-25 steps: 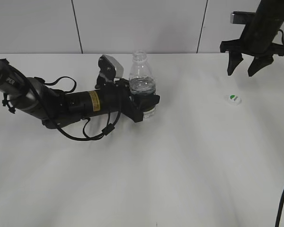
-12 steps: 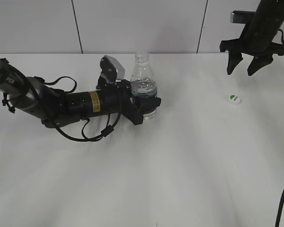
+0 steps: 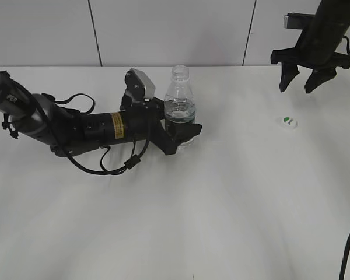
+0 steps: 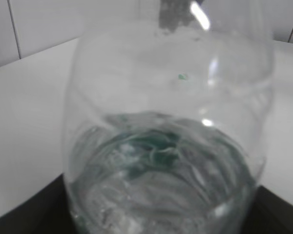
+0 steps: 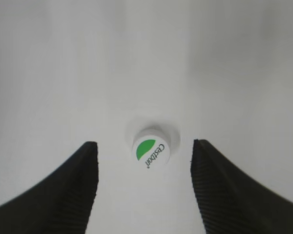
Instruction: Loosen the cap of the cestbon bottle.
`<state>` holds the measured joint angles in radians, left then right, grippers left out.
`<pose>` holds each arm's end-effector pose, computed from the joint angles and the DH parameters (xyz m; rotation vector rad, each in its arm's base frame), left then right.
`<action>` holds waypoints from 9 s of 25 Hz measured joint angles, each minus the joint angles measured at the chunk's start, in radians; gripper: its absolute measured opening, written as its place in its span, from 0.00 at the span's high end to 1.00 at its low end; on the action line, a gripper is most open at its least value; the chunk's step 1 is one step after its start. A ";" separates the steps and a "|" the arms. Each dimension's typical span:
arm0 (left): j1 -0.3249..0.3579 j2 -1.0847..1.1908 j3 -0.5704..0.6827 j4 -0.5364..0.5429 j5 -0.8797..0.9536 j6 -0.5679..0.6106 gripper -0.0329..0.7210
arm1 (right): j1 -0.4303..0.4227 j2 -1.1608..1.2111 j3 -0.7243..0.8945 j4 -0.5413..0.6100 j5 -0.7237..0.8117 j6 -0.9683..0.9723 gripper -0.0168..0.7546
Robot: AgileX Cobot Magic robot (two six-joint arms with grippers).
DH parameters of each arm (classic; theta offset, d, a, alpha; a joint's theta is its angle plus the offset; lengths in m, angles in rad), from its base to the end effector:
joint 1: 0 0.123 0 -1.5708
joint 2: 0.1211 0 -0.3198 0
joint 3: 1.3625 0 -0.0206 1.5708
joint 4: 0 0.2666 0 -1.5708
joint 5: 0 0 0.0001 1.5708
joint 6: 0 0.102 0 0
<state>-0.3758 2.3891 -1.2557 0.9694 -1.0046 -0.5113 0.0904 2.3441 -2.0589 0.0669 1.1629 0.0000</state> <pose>0.4196 -0.2418 0.0683 0.9850 1.6108 -0.8755 0.5333 0.0546 0.1914 -0.1031 2.9311 0.1080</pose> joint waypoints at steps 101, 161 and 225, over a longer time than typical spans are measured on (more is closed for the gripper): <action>0.379 -0.544 -0.007 0.868 0.776 -1.400 0.26 | 0.152 -1.229 0.963 -0.115 0.033 0.021 0.39; 0.375 -0.571 -0.007 0.866 0.744 -1.400 0.26 | -0.028 -2.352 1.544 -0.151 -0.073 -0.075 0.39; 0.199 -2.058 0.709 -0.951 1.935 0.407 0.40 | -0.028 -2.352 1.544 -0.151 -0.073 -0.077 0.39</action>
<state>-0.1769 0.3314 -0.5463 0.0182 0.9302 -0.1040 0.0628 -0.0075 -0.5147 -0.0840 1.0901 -0.0766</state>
